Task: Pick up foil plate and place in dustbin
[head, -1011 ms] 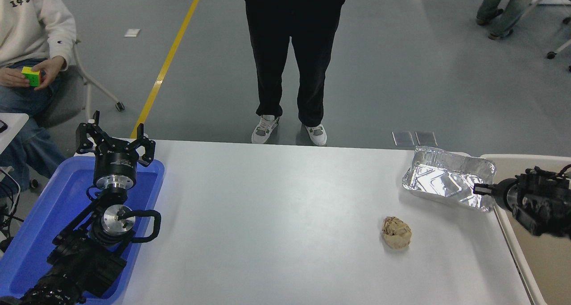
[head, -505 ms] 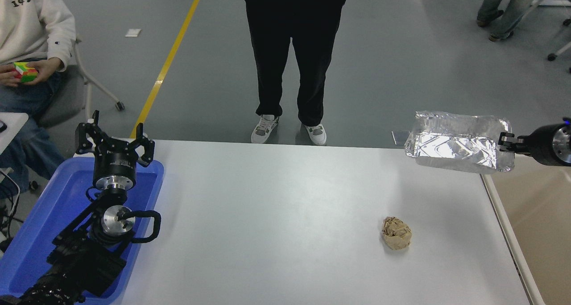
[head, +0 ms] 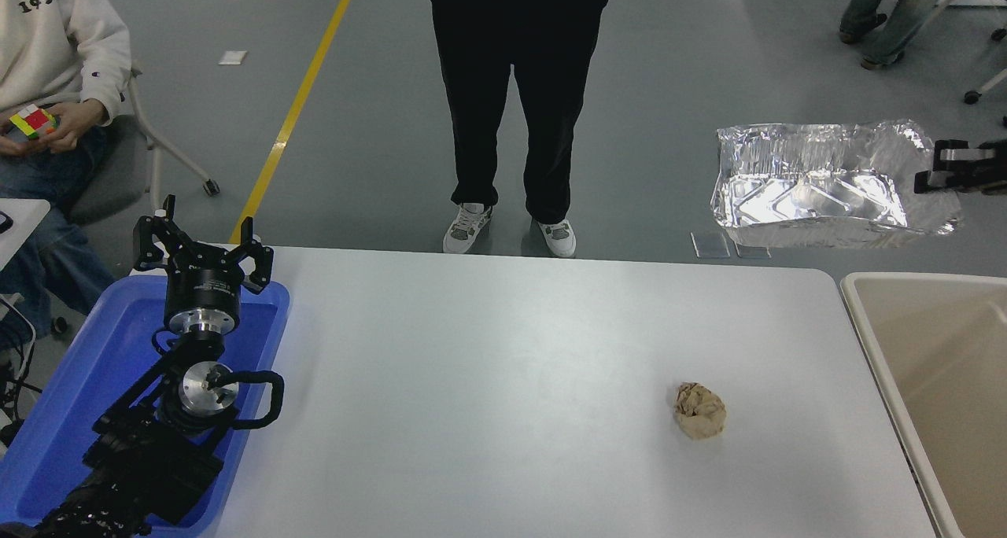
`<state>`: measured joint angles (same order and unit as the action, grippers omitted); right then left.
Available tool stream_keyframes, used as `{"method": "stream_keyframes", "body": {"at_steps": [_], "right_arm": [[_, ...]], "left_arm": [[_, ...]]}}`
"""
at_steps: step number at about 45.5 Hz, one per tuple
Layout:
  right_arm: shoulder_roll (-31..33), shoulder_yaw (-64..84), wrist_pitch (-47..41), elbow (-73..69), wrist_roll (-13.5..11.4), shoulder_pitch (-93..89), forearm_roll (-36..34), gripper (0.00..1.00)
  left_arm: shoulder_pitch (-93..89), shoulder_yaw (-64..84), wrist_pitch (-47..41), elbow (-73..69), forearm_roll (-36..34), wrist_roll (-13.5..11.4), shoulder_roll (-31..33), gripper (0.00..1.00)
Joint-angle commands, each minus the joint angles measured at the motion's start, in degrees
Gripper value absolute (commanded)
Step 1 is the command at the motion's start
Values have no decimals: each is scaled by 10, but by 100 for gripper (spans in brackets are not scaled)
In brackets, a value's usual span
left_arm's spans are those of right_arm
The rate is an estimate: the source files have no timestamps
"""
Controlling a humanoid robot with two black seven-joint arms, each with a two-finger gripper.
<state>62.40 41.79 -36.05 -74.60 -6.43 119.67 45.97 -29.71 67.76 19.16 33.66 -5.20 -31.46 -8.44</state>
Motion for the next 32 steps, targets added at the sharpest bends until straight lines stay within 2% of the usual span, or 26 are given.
{"method": "stream_keyframes", "body": {"at_steps": [1, 6, 13, 16, 25, 32], "right_arm": [[23, -1, -10, 54, -36, 22, -11, 0], [26, -3, 43, 140, -38, -24, -77, 0], [22, -7, 115, 295, -39, -116, -202, 0], [12, -7, 156, 351, -38, -172, -278, 0], [-7, -8, 276, 416, -34, -312, -417, 0], [-26, -43, 331, 423, -31, -421, -505, 0]], "left_arm": [[0, 0, 0, 0, 0, 0, 0, 99], [0, 0, 0, 0, 0, 0, 0, 99], [0, 0, 0, 0, 0, 0, 0, 99], [0, 0, 0, 0, 0, 0, 0, 99], [0, 0, 0, 0, 0, 0, 0, 99], [0, 0, 0, 0, 0, 0, 0, 99]]}}
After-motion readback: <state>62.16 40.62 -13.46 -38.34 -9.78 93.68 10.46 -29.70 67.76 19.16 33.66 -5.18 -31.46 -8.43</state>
